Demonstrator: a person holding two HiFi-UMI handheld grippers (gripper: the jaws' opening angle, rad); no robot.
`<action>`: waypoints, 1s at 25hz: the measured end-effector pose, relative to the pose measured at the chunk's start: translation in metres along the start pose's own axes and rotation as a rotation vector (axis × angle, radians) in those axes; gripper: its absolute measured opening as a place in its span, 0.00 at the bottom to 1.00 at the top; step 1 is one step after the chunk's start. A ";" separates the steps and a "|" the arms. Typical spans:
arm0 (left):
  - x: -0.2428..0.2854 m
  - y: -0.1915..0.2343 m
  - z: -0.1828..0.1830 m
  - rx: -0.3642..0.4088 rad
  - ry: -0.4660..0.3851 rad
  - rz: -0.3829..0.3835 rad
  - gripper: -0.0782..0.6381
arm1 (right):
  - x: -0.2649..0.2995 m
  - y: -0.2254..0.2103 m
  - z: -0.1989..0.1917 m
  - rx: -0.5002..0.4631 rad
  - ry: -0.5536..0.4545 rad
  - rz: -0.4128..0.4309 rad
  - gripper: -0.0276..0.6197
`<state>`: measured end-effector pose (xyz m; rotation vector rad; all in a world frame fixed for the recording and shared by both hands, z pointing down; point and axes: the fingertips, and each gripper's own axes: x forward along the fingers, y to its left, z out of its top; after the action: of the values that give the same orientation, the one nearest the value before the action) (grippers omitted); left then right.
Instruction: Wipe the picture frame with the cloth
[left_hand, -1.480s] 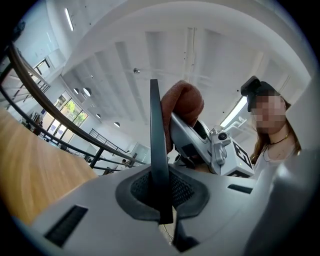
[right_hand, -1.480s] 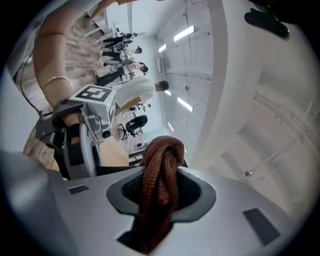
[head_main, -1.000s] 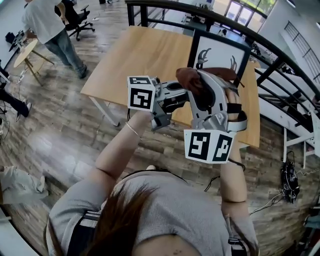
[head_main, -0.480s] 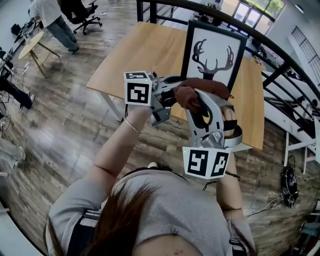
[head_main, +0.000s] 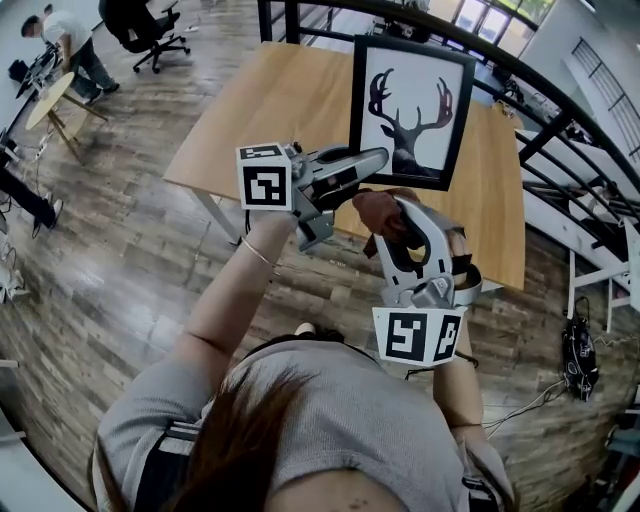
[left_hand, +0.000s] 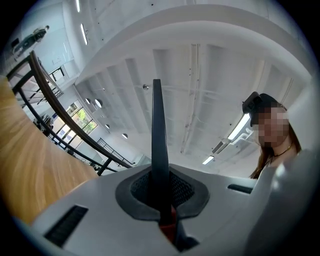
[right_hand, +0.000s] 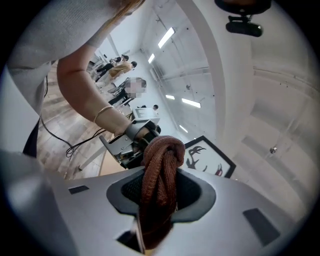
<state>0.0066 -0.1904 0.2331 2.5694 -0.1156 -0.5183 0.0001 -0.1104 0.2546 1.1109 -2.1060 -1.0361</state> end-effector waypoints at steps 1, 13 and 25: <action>0.000 0.002 0.000 0.005 0.006 0.006 0.13 | -0.004 -0.014 0.001 0.012 -0.015 -0.033 0.25; 0.026 0.002 -0.029 0.049 0.108 -0.002 0.13 | -0.035 -0.232 0.005 -0.137 0.072 -0.541 0.25; 0.035 -0.008 -0.029 0.083 0.134 -0.058 0.13 | 0.044 -0.196 -0.010 -0.360 0.174 -0.357 0.25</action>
<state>0.0496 -0.1764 0.2409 2.6868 -0.0161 -0.3678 0.0701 -0.2231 0.1040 1.3591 -1.5390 -1.3633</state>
